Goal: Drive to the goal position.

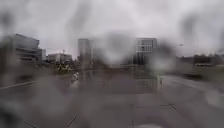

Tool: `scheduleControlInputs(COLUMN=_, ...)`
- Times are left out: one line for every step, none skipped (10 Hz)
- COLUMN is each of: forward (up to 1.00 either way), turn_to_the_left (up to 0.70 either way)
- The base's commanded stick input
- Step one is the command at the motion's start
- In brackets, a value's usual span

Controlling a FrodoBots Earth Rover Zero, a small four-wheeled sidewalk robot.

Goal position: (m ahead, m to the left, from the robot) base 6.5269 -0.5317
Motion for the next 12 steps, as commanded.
scheduleControlInputs(forward=0.06, turn_to_the_left=0.00)
scheduleControlInputs(forward=0.06, turn_to_the_left=0.00)
scheduleControlInputs(forward=0.06, turn_to_the_left=0.00)
scheduleControlInputs(forward=0.07, turn_to_the_left=0.00)
scheduleControlInputs(forward=0.07, turn_to_the_left=0.00)
scheduleControlInputs(forward=0.06, turn_to_the_left=0.00)
scheduleControlInputs(forward=0.06, turn_to_the_left=0.00)
scheduleControlInputs(forward=0.06, turn_to_the_left=0.00)
scheduleControlInputs(forward=0.07, turn_to_the_left=0.01)
scheduleControlInputs(forward=0.07, turn_to_the_left=0.00)
scheduleControlInputs(forward=0.07, turn_to_the_left=0.00)
scheduleControlInputs(forward=0.07, turn_to_the_left=0.00)
